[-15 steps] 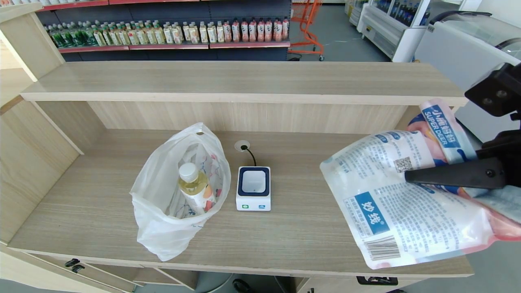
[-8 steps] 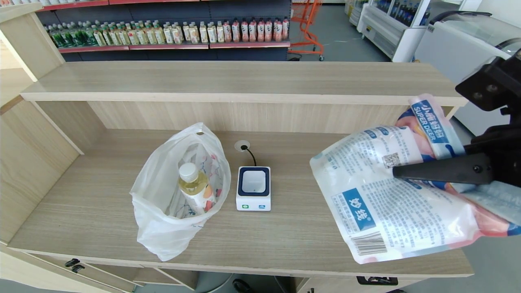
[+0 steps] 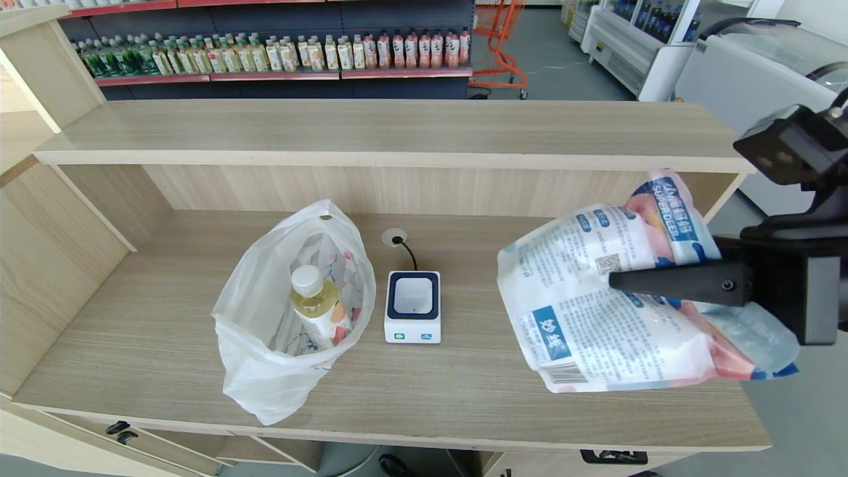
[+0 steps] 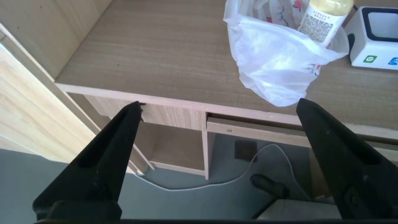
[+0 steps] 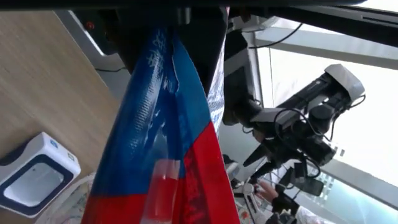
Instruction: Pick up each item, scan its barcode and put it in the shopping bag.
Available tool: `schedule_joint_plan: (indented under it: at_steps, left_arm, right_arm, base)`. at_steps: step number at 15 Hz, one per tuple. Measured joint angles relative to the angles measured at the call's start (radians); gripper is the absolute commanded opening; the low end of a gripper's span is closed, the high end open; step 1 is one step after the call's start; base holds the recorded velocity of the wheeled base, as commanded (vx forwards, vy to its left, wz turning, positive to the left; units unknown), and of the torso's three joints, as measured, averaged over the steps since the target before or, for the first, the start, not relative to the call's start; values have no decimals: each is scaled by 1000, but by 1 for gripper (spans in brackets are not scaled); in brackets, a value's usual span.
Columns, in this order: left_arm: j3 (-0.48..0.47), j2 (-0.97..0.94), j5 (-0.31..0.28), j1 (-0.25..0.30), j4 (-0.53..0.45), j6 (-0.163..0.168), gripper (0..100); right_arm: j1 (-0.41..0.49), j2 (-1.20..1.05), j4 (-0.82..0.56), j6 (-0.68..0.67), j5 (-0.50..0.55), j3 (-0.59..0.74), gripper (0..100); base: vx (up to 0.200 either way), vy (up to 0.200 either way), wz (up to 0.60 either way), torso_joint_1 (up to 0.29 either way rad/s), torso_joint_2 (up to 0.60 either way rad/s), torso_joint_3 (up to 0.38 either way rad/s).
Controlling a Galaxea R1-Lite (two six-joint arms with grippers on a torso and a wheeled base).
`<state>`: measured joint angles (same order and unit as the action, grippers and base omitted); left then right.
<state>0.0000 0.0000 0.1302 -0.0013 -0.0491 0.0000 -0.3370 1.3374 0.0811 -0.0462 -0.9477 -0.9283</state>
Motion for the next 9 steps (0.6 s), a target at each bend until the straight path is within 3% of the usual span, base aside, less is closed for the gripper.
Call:
schedule_joint_plan:
  at_steps: [1,3,5,9]
  left_arm:
    - [0,0,0,0,0,0,100]
    - [0,0,0,0,0,0,100]
    - [0,0,0,0,0,0,100]
    - [0,0,0,0,0,0,100]
  right_arm:
    - [15,6,3,150,17,13,0]
    - [76,26,10,636,64,34,0]
    - [160,46,16,929,139,47,0]
    - [222,51,27,1012,231,81,0]
  base:
    - [0,0,0,0,0,0]
    - [0,0,0,0,0,0]
    - [0,0,0,0,0,0]
    - [0,0,0,0,0,0]
